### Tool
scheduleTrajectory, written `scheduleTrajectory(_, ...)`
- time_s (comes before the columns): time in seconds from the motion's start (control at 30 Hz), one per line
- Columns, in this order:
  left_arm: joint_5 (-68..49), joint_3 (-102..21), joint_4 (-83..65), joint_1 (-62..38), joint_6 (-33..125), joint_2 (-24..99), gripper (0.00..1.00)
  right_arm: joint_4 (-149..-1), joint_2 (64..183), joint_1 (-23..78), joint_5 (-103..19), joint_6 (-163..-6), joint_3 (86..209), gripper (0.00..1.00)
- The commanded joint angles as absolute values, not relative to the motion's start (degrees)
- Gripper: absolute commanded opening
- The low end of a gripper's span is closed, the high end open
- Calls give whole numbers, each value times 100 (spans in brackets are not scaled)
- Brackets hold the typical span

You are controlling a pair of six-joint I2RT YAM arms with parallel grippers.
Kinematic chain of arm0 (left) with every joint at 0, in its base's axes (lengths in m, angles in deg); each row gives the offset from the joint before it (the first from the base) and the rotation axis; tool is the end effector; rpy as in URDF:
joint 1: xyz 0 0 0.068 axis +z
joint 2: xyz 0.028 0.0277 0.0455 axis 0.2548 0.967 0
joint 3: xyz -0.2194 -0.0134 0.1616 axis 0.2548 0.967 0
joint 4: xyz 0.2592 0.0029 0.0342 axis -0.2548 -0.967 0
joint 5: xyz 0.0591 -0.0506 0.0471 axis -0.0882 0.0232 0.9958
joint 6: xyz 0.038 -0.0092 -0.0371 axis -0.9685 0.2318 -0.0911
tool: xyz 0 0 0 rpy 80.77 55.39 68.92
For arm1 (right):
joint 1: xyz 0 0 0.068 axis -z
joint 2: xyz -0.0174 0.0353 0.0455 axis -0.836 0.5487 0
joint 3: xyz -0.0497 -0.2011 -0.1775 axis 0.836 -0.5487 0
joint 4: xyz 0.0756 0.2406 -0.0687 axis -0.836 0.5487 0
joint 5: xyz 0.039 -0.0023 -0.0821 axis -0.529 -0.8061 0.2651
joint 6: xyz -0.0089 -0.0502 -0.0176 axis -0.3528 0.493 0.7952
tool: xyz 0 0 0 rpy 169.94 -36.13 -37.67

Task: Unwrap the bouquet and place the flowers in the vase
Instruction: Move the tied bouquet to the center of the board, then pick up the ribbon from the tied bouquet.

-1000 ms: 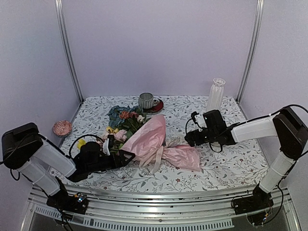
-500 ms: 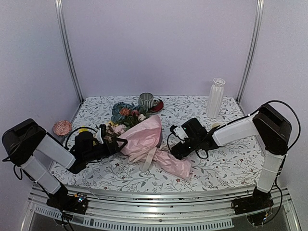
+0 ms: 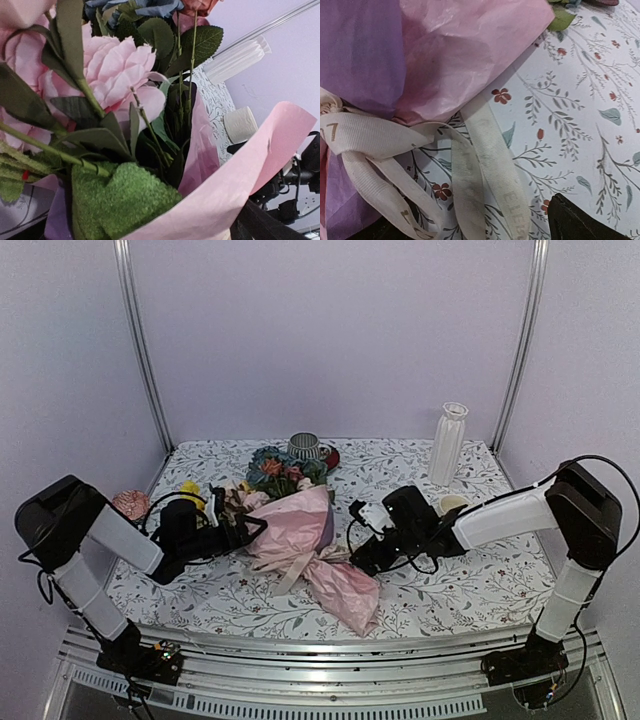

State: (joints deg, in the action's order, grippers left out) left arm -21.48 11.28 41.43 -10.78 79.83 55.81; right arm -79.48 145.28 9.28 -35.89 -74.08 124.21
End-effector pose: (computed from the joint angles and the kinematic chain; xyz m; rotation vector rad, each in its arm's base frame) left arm 0.2346 -0.1257 0.1226 -0.1058 2.0840 -1.1353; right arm 0.2400 0.2629 0.1393 -1.0534 2.1857 0.3869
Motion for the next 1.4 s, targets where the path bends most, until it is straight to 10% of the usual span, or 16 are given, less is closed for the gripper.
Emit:
scheduleTrajectory(0.0, -2508, 751, 4139, -999, 7797, 5974, 96, -8476, 13838, 1247, -3437, -7652, 12050, 92)
scheduleTrajectory(0.4, -2898, 488, 4381, -677, 7696, 6407, 97, -8842, 13432, 1542, -3068, -7978, 11666, 93)
scheduleTrajectory(0.8, -2714, 1538, 2350, -731, 7033, 3839, 98, -8973, 13119, 1554, -3078, -8053, 11534, 91)
scheduleTrajectory(1.37, -600, 2510, 1149, -3688, 7802, 1371, 83, -9635, 12321, 1556, -1909, -8610, 10942, 91)
